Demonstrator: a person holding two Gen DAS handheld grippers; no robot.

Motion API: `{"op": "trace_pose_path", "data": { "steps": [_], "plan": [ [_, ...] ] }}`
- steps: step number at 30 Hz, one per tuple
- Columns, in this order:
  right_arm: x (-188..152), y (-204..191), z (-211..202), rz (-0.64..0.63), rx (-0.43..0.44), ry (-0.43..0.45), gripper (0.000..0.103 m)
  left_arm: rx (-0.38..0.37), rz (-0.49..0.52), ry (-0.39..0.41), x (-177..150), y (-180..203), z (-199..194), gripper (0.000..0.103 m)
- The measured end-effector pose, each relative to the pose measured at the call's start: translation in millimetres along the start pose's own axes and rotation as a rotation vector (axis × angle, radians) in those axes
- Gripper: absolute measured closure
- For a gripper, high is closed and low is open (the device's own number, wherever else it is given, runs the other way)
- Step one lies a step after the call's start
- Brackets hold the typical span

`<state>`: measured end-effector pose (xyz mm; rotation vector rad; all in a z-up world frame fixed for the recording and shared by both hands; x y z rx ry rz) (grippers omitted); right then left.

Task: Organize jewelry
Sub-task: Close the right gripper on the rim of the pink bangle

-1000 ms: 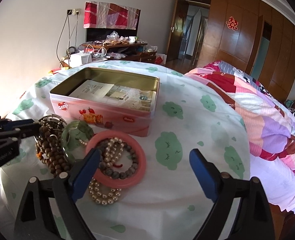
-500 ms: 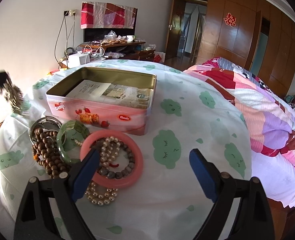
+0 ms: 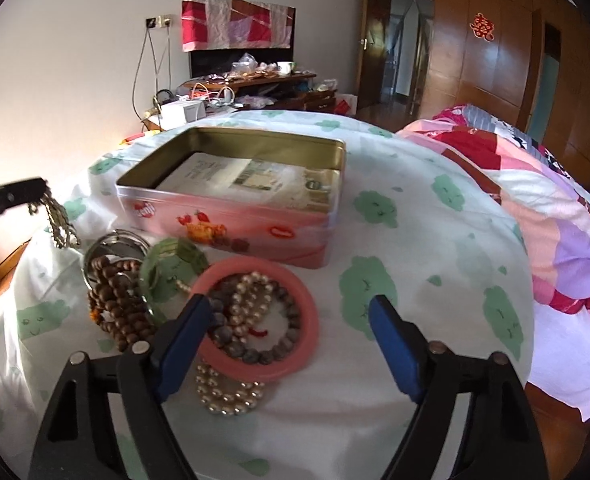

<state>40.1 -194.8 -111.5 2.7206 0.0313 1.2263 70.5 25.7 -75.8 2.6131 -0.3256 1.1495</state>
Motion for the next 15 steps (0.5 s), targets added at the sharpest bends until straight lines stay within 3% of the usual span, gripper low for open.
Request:
{"op": "trace_pose_path", "data": {
  "steps": [4,13,15],
  "plan": [
    [3,-9,6,-0.028,0.041,-0.017,0.01,-0.001,0.011,-0.009,-4,2,3,0.099],
    [1,-9,24,-0.018,0.11,-0.112,0.011,-0.012,0.022,-0.06,-16,6,20,0.099],
    [0,-7,26,-0.008,0.146,-0.132,0.015,-0.013,0.028,-0.058,-16,7,19,0.099]
  ]
}}
Point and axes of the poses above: each gripper's, at about its wrist camera, not at the fingertips, and z roughly the way its jaws point, y to its right, x to its top, the point moved 3 cm from there along z, roughly the way its jaws point, and after that the axes turned 10 degrees about -x, right-handed, at the moved point
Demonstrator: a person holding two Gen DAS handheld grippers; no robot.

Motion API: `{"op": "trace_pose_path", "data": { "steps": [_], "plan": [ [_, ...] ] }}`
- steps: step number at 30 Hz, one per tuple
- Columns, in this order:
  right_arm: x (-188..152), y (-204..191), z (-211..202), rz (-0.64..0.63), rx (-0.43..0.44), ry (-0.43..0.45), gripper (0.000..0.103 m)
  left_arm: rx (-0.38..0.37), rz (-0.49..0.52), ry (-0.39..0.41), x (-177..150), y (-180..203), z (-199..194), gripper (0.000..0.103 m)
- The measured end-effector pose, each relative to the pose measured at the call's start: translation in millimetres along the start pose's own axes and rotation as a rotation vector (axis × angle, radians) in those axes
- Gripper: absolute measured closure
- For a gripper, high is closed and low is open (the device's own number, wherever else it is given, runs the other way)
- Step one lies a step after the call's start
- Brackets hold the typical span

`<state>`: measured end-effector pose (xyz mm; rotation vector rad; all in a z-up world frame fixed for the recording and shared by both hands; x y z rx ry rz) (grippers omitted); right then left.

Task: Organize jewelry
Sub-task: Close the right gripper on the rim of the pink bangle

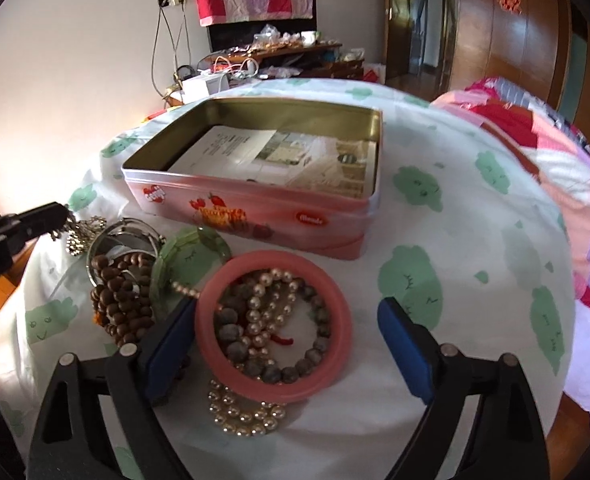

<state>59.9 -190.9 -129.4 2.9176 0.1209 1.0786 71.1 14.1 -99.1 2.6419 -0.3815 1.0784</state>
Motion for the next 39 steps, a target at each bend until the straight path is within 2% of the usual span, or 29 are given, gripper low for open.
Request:
{"op": "trace_pose_path", "data": {
  "steps": [2,7,8,9,10,13,14,15,17,18,22,25,29,39],
  "plan": [
    [-1,0,1,0.001,0.034,-0.006,0.023,0.0,0.001,0.001,0,0,-1,0.099],
    [-3,-2,-4,-0.011,0.047,0.014,0.027,0.0,0.002,0.002,0,0,-1,0.099],
    [-3,-3,-7,-0.02,0.043,0.036,0.04,0.0,0.003,0.003,0,1,-1,0.099],
    [-3,-6,-9,-0.035,0.049,0.044,0.058,0.0,0.005,0.003,0,1,-1,0.099],
    [-3,-8,-9,-0.042,0.054,0.041,0.059,-0.002,0.007,0.002,0,2,-1,0.099],
    [-2,-10,-6,-0.062,0.013,0.036,0.058,-0.005,0.007,-0.001,0,2,-1,0.099],
    [-2,-9,-5,-0.064,-0.001,0.039,0.05,-0.005,0.006,-0.002,0,2,-1,0.099],
    [-2,-7,-4,-0.06,-0.02,0.042,0.034,-0.004,0.007,-0.001,-1,2,-1,0.099],
    [-1,-2,-5,-0.038,-0.029,0.049,0.016,-0.004,0.007,-0.003,-1,2,0,0.099],
    [1,1,-7,-0.022,-0.019,0.062,0.013,-0.004,0.007,-0.005,-2,3,0,0.099],
    [5,10,-4,0.006,0.016,0.036,0.012,-0.008,0.008,-0.012,-4,2,3,0.099],
    [6,16,6,0.028,0.006,-0.009,0.012,-0.011,0.016,-0.015,-5,4,3,0.099],
    [7,20,12,0.058,0.067,-0.049,0.012,-0.01,0.022,-0.013,-4,6,1,0.099],
    [5,20,10,0.055,0.083,-0.042,0.018,-0.01,0.023,-0.012,-4,6,1,0.099]
  ]
}}
Point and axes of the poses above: each gripper's, at about its wrist camera, not at the fingertips, and z roughly the way its jaws point, y to its right, x to its top, the point moved 3 cm from there along z, roughly the way its jaws point, and after that the axes turned 10 degrees about -x, right-handed, at the moved point
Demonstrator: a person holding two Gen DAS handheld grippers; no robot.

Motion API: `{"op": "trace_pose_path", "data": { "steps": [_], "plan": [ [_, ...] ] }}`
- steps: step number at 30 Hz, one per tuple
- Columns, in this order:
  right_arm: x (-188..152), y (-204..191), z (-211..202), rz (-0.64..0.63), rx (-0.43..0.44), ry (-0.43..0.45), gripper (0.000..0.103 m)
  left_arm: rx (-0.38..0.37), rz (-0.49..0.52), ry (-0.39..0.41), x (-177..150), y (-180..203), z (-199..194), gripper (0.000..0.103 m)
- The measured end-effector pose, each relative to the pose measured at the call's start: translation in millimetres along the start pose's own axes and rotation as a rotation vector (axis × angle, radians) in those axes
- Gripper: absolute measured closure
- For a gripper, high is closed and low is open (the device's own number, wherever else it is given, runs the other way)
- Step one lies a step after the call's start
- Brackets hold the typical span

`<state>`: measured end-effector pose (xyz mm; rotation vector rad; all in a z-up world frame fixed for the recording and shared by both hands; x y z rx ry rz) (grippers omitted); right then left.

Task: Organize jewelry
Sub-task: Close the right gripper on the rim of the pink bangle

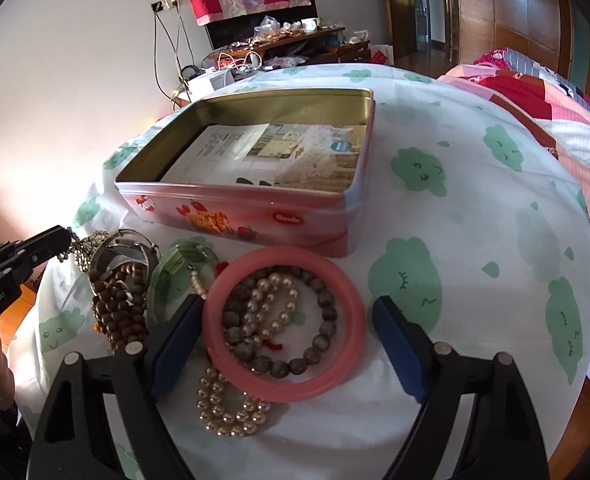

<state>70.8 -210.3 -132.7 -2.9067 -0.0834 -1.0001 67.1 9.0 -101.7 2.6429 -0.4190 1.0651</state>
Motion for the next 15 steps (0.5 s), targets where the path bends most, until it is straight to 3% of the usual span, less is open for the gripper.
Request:
{"op": "trace_pose_path", "data": {
  "steps": [8,15],
  "plan": [
    [-1.3,5.7,-2.0,0.025,-0.01,0.008,0.021,0.024,0.003,0.006,2.1,-4.2,-3.1,0.099],
    [-4.3,-1.1,-0.5,-0.056,-0.128,0.008,0.021,0.02,0.001,0.005,3.2,-4.6,-3.3,0.099]
  ]
}}
Point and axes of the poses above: each gripper's, at about its wrist camera, not at the fingertips, and z roughly the way its jaws point, y to its right, x to its top, the point moved 3 cm from there along z, roughly the way its jaws point, and after that the axes turned 10 degrees about -x, right-handed, at the moved point
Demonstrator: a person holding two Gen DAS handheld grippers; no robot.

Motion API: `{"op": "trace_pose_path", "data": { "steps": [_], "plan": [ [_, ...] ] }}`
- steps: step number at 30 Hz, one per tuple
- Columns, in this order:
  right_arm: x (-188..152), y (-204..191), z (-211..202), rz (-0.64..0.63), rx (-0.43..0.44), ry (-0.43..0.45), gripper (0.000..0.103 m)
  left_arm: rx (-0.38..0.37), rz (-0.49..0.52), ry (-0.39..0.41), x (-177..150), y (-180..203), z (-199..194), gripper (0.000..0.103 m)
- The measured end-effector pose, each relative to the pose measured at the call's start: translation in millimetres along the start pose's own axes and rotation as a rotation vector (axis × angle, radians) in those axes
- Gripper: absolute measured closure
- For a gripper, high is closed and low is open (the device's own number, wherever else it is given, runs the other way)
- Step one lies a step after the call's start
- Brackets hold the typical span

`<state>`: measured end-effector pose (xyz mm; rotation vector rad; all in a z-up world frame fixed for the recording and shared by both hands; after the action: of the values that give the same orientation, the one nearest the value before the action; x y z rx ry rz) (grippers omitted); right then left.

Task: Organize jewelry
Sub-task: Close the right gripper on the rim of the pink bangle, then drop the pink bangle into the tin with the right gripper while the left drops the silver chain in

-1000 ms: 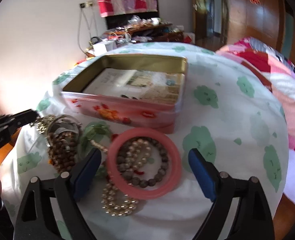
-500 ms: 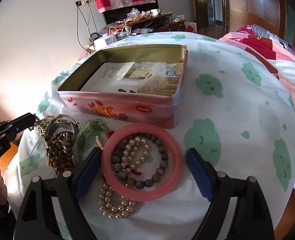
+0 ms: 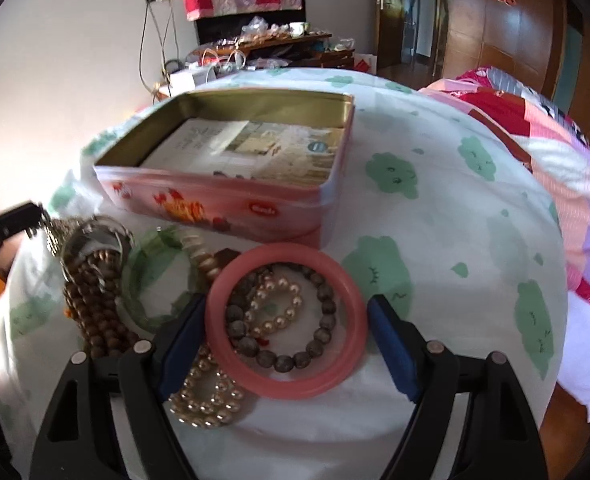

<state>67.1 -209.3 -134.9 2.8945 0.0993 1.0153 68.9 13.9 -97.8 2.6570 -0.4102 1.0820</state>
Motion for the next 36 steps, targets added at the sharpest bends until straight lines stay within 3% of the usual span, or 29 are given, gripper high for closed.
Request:
{"op": "trace_pose_path", "data": {
  "steps": [6,16,24,36],
  "plan": [
    [-1,3,0,0.001,0.001,0.004,0.022,0.0,-0.002,0.002,1,1,-1,0.099],
    [0,1,-22,-0.011,-0.018,0.11,0.022,-0.01,0.006,0.025,10,0,-10,0.099],
    [25,3,-42,-0.041,-0.054,0.187,0.022,-0.036,0.055,0.083,44,11,-25,0.099],
    [77,0,-31,-0.094,-0.089,0.25,0.022,-0.061,0.148,0.115,109,31,-7,0.099]
  ]
}}
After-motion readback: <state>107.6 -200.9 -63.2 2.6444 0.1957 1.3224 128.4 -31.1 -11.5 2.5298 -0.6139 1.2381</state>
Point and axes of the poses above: each gripper's, at about its wrist camera, not at the fingertips, and z roughly the way its jaws point, y to its right, x to its top, the point moved 3 cm from there along z, roughly the way its jaws point, and after that the axes turned 10 degrees about -x, right-handed, at the moved point
